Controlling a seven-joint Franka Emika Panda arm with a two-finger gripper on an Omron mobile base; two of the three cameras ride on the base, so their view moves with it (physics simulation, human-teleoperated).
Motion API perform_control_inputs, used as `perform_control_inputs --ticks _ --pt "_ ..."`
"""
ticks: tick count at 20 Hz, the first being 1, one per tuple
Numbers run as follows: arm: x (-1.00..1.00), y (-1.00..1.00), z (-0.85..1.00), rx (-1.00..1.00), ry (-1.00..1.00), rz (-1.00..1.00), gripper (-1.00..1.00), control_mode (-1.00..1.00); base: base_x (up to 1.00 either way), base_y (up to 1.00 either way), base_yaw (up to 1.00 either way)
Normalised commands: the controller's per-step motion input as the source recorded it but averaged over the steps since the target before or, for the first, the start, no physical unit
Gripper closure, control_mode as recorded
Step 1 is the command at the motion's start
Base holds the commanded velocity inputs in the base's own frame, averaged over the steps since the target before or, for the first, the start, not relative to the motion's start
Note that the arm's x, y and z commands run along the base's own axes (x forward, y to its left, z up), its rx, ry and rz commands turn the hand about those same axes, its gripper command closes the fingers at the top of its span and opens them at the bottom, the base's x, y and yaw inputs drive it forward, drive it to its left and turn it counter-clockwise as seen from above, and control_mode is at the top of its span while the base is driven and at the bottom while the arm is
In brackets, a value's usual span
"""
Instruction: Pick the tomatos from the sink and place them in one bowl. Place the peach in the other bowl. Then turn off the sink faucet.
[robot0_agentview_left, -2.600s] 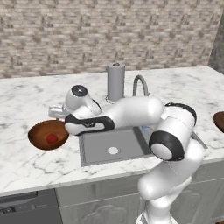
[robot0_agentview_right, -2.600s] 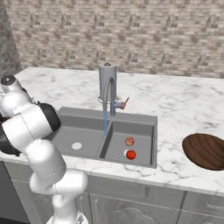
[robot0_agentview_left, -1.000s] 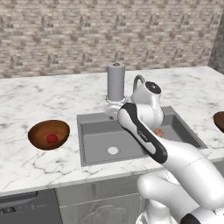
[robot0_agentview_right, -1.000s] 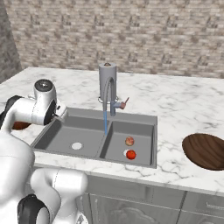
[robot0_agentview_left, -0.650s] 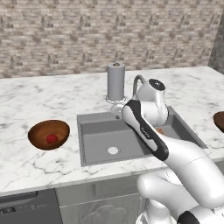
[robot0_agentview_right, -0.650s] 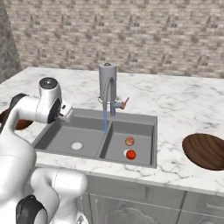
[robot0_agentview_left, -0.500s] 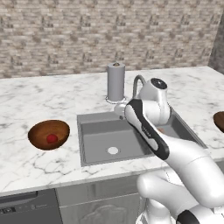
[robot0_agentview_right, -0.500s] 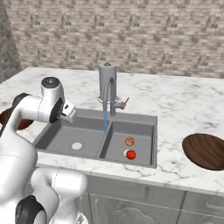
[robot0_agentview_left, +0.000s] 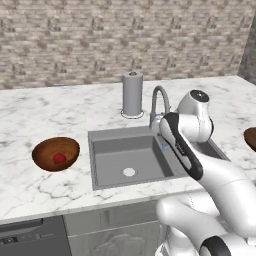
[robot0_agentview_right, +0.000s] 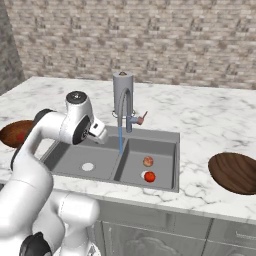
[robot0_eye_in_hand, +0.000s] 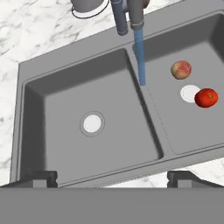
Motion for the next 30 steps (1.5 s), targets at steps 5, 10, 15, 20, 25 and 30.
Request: perform_control_inputs --ticks 5,10,15,20,25,30 --pt "0.0 -0.6 -0.12 -0.03 0.0 -0.01 -1.0 -1.0 0.0 0.0 0.0" --pt "0.0 -0.38 -0.08 -0.01 0.04 0.0 -1.0 -1.0 0.0 0.0 0.0" --pt "0.0 -0.24 -0.09 0.0 0.03 0.0 -1.0 -1.0 0.0 0.0 0.0" --pt "0.02 -0.21 -0.21 0.0 0.0 0.0 -1.0 -1.0 0.0 0.0 0.0" --pt "0.01 -0.4 -0.22 0.0 0.0 0.0 -1.0 -1.0 0.0 0.0 0.0" --pt "0.1 -0.48 -0.19 0.0 0.0 0.0 -1.0 -1.0 0.0 0.0 0.0"
